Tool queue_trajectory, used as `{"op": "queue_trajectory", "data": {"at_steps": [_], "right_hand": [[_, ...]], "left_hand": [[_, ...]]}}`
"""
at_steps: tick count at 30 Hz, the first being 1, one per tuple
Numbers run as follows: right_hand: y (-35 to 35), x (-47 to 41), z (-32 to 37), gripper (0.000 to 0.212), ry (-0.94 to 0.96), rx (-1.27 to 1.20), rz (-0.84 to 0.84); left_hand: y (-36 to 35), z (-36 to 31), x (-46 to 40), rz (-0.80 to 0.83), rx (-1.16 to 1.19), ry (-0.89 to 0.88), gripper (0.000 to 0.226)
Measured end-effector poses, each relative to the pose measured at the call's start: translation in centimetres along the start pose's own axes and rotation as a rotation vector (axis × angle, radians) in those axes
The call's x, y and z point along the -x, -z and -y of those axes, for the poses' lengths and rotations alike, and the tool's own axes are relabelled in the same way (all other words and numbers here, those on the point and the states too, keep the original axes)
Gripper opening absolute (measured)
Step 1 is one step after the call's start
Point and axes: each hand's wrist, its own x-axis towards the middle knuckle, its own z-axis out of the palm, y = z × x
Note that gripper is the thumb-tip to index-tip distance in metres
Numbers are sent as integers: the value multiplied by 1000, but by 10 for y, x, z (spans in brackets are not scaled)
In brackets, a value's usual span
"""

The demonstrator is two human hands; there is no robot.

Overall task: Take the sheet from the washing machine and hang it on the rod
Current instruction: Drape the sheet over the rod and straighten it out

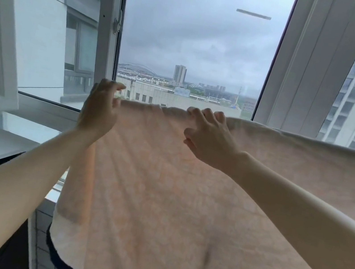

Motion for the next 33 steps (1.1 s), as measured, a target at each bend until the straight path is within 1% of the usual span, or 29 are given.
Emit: {"op": "queue_trajectory", "data": {"at_steps": [2, 3, 8, 10, 12, 13, 14, 17, 18, 20, 24, 27, 29, 31, 33], "right_hand": [[-2, 0, 1, 28, -5, -5, -8], [-1, 0, 2, 35, -4, 1, -14], [3, -10, 12, 64, -36, 76, -11], [0, -10, 15, 74, -42, 121, 11], [-3, -7, 18, 82, -65, 140, 9], [-4, -7, 20, 80, -77, 148, 0], [-6, -8, 23, 73, -82, 160, -9], [-15, -14, 31, 27, -102, 211, -61], [-16, -16, 32, 19, -114, 207, -89], [-18, -21, 36, 20, -132, 165, -150], [-12, -42, 43, 32, -157, 76, -201], [-10, -55, 52, 27, -99, 31, -246], [-11, -57, 57, 24, -53, -7, -287], [-13, -54, 62, 22, 0, -44, -336], [-14, -53, 65, 22, 48, -49, -350]], "left_hand": [[5, 17, -10, 86, 63, 189, 39], [6, 22, -14, 133, 82, 232, 39], [14, 36, -22, 231, 76, 341, 35], [18, 49, -16, 298, 215, 418, 36], [22, 61, -8, 318, 327, 473, 33], [24, 65, -4, 319, 334, 478, 30], [25, 68, -1, 309, 306, 461, 27], [29, 71, 1, 175, 128, 371, 27], [31, 72, 2, 124, 107, 366, 28], [36, 75, 3, 13, 95, 382, 27], [53, 83, 23, -199, 70, 406, 25], [65, 79, 57, -296, 102, 394, 21], [66, 75, 89, -270, 107, 342, 16], [60, 72, 124, -175, 57, 248, 18], [52, 70, 151, -67, -9, 159, 22]]}}
